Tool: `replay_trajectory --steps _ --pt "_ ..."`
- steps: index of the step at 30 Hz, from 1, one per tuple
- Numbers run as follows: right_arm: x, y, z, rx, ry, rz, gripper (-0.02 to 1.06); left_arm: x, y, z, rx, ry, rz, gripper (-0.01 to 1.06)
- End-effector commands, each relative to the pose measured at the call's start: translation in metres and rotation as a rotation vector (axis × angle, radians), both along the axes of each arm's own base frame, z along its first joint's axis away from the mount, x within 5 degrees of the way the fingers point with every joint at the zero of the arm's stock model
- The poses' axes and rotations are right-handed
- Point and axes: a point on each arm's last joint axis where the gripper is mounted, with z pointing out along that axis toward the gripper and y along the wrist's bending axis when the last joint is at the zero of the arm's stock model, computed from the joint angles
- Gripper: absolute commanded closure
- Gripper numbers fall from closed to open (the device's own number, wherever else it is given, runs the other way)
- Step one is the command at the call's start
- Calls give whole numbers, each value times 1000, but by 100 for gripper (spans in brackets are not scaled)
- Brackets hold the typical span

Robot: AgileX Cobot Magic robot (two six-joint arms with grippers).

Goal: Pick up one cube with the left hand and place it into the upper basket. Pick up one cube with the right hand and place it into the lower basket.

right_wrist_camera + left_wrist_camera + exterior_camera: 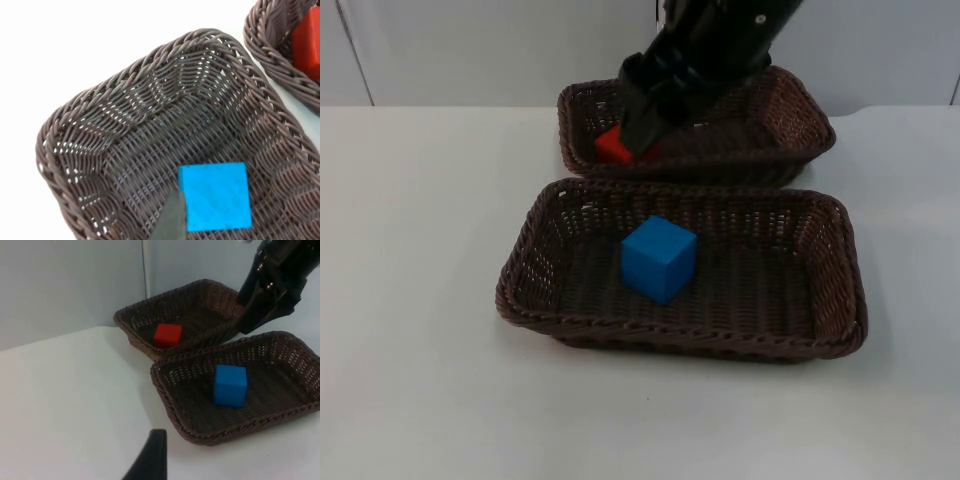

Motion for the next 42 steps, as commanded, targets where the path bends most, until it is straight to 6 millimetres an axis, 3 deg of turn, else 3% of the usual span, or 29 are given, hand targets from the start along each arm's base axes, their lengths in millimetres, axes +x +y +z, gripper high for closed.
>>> replay_trajectory --steps 1,9,14,22,29,42 --pt "-4 -1 9 4 4 0 34 -1 1 -1 -4 -7 2 16" --pt "-17 -8 32 45 -4 -16 34 -2 1 1 -5 -9 1 16" --pt "-42 -29 60 128 -104 -34 34 -8 3 11 4 7 -3 16" --pt "-81 -62 67 182 -184 -55 34 -16 6 17 4 19 -12 16" --pt "-119 -94 72 242 -266 -72 34 -39 15 11 -1 -23 -22 16" --pt "-169 -133 95 346 -362 -95 34 -41 16 1 47 73 -25 16"
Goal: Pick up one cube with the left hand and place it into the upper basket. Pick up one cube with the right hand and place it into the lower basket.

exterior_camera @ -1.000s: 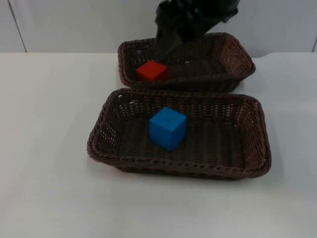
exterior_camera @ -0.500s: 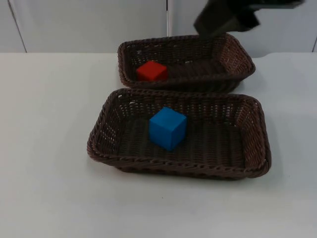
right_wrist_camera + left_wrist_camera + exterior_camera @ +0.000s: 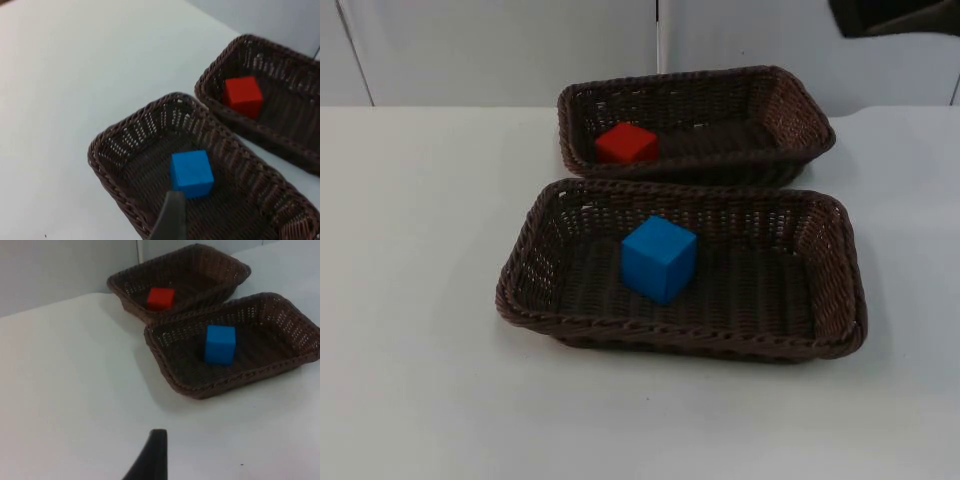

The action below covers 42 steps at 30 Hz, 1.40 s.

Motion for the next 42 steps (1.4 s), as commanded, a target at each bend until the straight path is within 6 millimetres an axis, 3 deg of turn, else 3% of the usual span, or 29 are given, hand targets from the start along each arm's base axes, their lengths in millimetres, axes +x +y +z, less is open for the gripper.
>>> replay_trajectory --steps 1,5,20,27,35,38,42 --pt "-10 -7 6 32 -30 -1 34 -1 1 -3 16 17 -1 16" --pt "-24 -17 11 50 -53 1 34 1 1 -13 45 74 7 16" --pt "-90 -68 21 167 -190 0 34 2 2 -14 37 78 30 16" --pt "-124 -93 8 195 -154 -2 34 2 2 -13 36 79 29 16" --pt "-146 -109 -6 205 -143 2 34 2 2 -13 36 79 29 16" --pt "-156 -116 -8 213 -143 5 34 2 2 -13 36 79 29 4" --pt "-165 -123 -11 196 -137 11 34 2 2 -13 36 79 29 0"
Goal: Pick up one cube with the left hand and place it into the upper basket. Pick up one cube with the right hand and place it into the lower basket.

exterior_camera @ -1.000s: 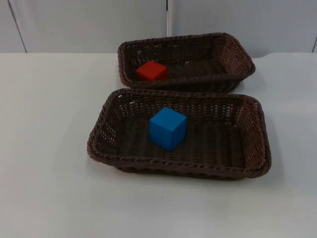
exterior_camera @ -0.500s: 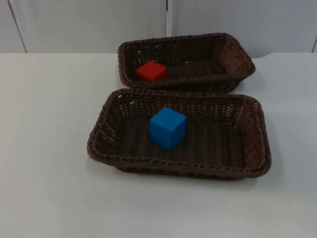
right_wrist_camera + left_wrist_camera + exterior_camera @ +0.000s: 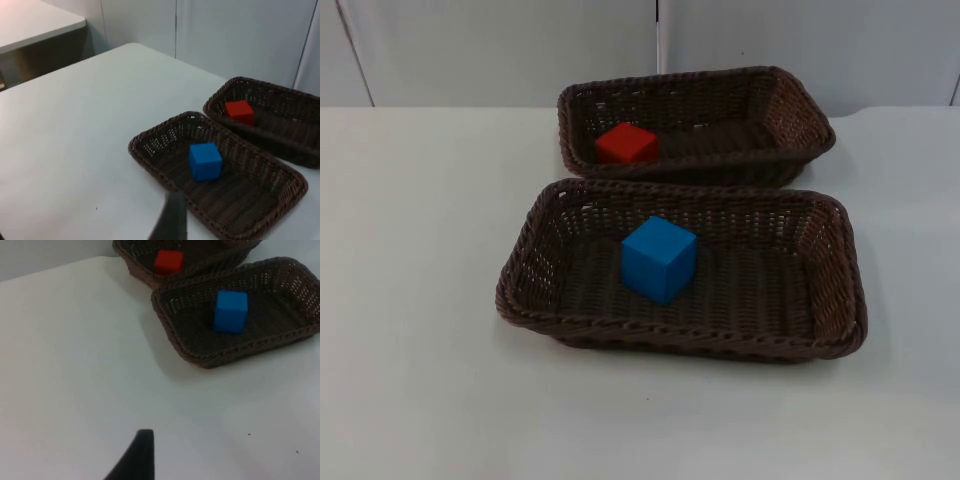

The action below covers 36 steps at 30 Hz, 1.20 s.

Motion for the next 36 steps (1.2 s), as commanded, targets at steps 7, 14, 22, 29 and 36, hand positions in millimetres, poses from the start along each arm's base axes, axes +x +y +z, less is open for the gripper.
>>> replay_trajectory --steps 7,14,22,29,36 --pt "-14 -15 -13 -58 77 -34 34 0 0 -1 -4 2 2 0" --pt "-25 -26 -20 -92 88 -57 34 0 0 -1 -4 2 2 0" --pt "-35 -34 -36 -90 87 -56 34 0 0 -1 -4 2 2 0" --pt "-41 -41 -46 -87 119 -81 34 0 0 -1 -4 2 2 0" --pt "-38 -41 -52 -101 150 -112 34 0 0 -1 -3 2 3 0"
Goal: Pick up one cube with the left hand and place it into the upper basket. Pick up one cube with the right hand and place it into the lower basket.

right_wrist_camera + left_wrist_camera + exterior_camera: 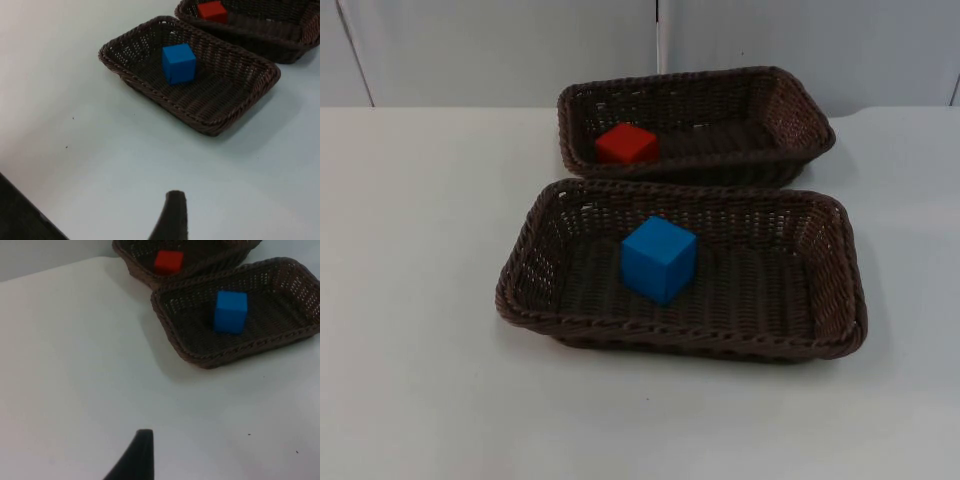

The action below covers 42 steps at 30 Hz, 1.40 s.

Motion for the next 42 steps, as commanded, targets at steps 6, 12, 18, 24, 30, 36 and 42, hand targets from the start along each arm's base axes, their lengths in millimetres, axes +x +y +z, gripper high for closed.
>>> replay_trajectory --steps 6,12,18,24,30,36,42 --pt "0 0 -1 3 2 2 34 0 0 -1 -3 2 3 0" --pt "0 0 -1 1 0 4 6 0 0 -1 -3 2 3 0" --pt "0 0 -1 1 0 4 -1 0 0 -1 -3 2 3 0" --pt "0 0 -1 1 0 4 -1 0 0 -1 -3 2 3 0" --pt "0 0 -1 1 0 4 -1 0 0 -1 -3 2 3 0" --pt "0 0 -1 2 1 3 -1 0 0 -1 -3 2 3 0" --pt "0 0 -1 4 2 2 -1 0 0 -1 -3 2 3 0"
